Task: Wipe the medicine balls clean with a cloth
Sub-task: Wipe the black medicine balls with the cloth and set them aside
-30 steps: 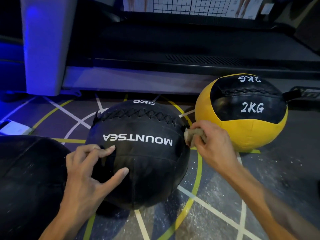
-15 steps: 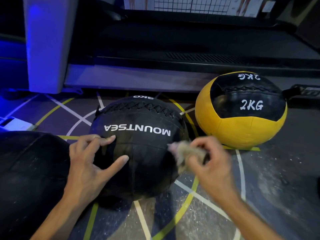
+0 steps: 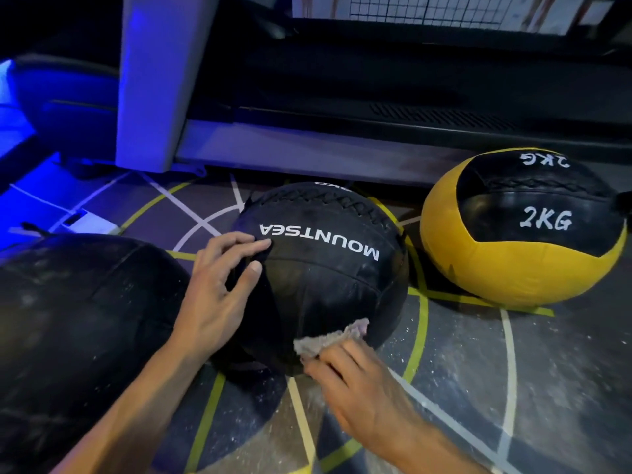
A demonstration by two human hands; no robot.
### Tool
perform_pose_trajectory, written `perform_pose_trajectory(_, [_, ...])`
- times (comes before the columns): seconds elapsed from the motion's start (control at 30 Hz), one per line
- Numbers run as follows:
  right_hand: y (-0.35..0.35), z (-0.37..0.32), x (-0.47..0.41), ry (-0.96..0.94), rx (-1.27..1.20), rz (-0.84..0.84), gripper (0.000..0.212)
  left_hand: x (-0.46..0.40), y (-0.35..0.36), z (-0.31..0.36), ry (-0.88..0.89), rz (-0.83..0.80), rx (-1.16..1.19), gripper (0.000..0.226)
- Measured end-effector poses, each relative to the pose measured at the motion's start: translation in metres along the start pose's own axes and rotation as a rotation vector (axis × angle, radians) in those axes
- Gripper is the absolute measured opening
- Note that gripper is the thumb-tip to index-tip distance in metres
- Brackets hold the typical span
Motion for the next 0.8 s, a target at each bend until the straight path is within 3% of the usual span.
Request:
perform_pose_trajectory(0.07, [0.009, 0.003, 0.014, -0.052, 0.023, -0.104, 0.037, 0.000, 0.001, 0.000, -0.003, -0.008, 0.006, 0.029])
perform_pose_trajectory(0.1, [0.001, 0.009, 0.016, 0.001, -0.053, -0.079, 0.035, 0.000, 0.001, 0.000, -0.005, -0.011, 0.017, 0.029])
perform_pose_trajectory(0.23, [-0.088, 0.072, -0.006, 0.584, -0.609, 0.391, 0.035, 0.000, 0.001, 0.002, 0.000, -0.010, 0.070, 0.029])
perform_pose_trajectory(0.3, [-0.124, 0.100, -0.024, 0.702, -0.627, 0.550, 0.036, 0.002, 0.002, 0.006, 0.001, -0.009, 0.100, 0.028])
perform_pose_trajectory(0.37, [-0.138, 0.113, -0.048, 0.716, -0.534, 0.589, 0.035, 0.006, 0.002, 0.007, 0.002, 0.003, 0.126, 0.030])
perform_pose_trajectory(0.53, [-0.090, 0.079, -0.078, 0.493, -0.381, 0.364, 0.037, 0.006, 0.009, -0.002, -0.115, 0.023, 0.378, 0.036])
perform_pose_trajectory(0.6, [-0.069, 0.045, -0.069, 0.313, -0.317, 0.313, 0.041, 0.003, 0.009, -0.002, -0.134, 0.032, 0.417, 0.040])
perform_pose_trajectory(0.73, [-0.021, -0.016, -0.035, -0.098, -0.116, 0.039, 0.046, 0.004, 0.003, -0.003, -0.146, 0.063, 0.457, 0.041])
perform_pose_trajectory(0.8, [-0.020, -0.024, -0.027, -0.167, -0.128, -0.055, 0.049, 0.004, 0.003, -0.003, -0.177, 0.063, 0.506, 0.041])
Point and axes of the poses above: each hand's wrist, its own x-axis away from the middle knuckle, its own y-axis out of the palm, z = x × y, the point moved 8 cm from there along -x, towards the middle knuckle, and after that the axes turned 8 degrees about y, right-handed, at the moved point
